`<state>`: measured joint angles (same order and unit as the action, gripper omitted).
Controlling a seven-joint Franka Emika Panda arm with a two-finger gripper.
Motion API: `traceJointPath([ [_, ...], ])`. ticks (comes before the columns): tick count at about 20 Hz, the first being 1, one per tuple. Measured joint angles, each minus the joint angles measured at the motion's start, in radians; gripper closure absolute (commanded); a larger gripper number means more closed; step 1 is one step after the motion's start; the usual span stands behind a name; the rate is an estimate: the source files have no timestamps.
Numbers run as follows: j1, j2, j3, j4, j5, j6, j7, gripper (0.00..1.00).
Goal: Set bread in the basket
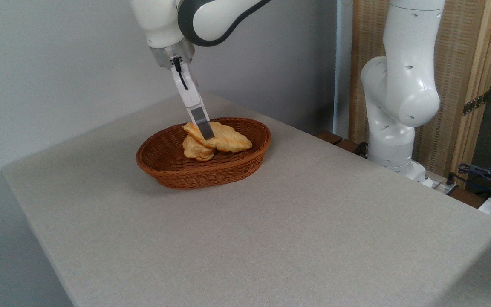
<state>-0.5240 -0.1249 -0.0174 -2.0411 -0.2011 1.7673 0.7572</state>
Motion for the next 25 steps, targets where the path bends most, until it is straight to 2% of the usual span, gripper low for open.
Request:
traceJointPath([
  [3,0.002,-0.011,0.021,0.014,0.002,0.0,0.0,0.0],
  [6,0.005,-0.025,0.077,0.043,0.019,0.0,0.0,0.0],
  [12,0.011,-0.039,0.224,0.132,0.155,0.0,-0.019,0.0],
  [14,0.012,-0.038,0.253,0.143,0.22,0.0,-0.036,0.0],
  [15,0.012,-0.038,0.265,0.144,0.236,0.0,-0.042,0.0],
  [21,0.012,-0.038,0.356,0.162,0.242,0.0,-0.053,0.0],
  [25,0.012,-0.037,0.402,0.175,0.222,0.003,-0.053,0.0],
])
